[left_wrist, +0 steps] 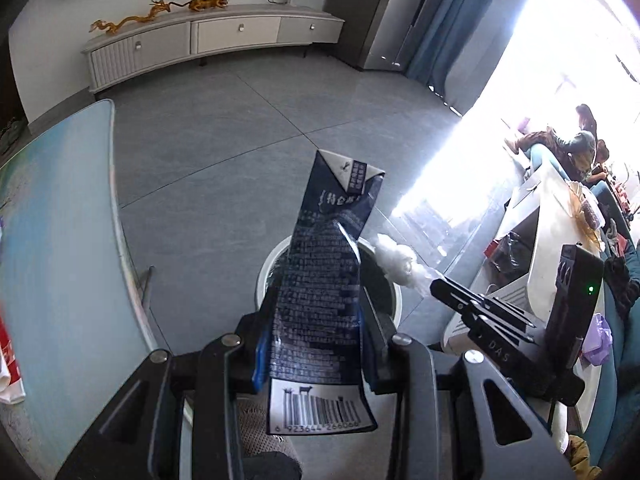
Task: Collect trash
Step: 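Carry both items over the bin and open both grippers, then return both open tools to the table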
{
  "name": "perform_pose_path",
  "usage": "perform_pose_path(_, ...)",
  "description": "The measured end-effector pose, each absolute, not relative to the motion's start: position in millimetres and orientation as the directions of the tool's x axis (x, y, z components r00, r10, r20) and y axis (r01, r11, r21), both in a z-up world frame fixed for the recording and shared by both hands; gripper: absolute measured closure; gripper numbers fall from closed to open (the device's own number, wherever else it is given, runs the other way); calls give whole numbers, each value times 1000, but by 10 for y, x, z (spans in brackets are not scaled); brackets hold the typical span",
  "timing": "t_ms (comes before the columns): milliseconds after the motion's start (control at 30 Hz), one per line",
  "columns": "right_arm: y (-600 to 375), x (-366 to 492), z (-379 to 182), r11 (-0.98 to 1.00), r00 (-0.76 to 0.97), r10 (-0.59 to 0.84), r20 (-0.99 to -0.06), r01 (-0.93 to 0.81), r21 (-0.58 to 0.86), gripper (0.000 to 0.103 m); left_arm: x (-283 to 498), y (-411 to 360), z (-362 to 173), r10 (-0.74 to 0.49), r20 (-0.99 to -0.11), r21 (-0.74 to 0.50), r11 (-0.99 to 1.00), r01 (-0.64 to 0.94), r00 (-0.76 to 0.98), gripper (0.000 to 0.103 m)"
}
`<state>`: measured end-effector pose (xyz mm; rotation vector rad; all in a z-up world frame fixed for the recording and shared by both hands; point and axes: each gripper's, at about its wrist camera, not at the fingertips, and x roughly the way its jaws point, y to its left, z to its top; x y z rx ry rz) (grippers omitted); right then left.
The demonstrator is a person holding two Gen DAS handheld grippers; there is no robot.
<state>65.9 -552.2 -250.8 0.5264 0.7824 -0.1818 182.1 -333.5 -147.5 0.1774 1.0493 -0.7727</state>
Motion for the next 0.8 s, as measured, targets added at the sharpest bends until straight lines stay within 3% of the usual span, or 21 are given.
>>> perform_pose_path(167,-5640,772,-2709,847,678,26,-735,375,376,90,1982,-3679,-1669,-491,-837,-227,713,664,241,67)
perform_pose_path(200,-5652,808,-2750,846,671,24,-741,381,373,86,2017,-3730,-1713,-494,-837,-233,711,663,236,63)
perform_pose_path(233,-5660,843,-2795,845,663,28,-748,385,372,73,2055,-3736,-1763,-495,-836,-236,713,661,236,52)
perform_pose_path(267,-5690,859,-2830,844,657,27,-753,389,370,66,2080,-3757,-1789,-499,-834,-242,715,657,236,46)
perform_pose_path(300,-5689,868,-2848,844,654,24,-756,392,366,58,2097,-3767,-1799,-507,-830,-253,712,655,231,46)
perform_pose_path(500,-5705,837,-2878,842,641,7,-767,411,351,58,2094,-3708,-1736,-531,-815,-274,705,654,231,46)
perform_pose_path(800,-5542,718,-2535,865,675,-38,-736,391,314,58,1921,-3245,-1350,-508,-775,-206,766,610,376,46)
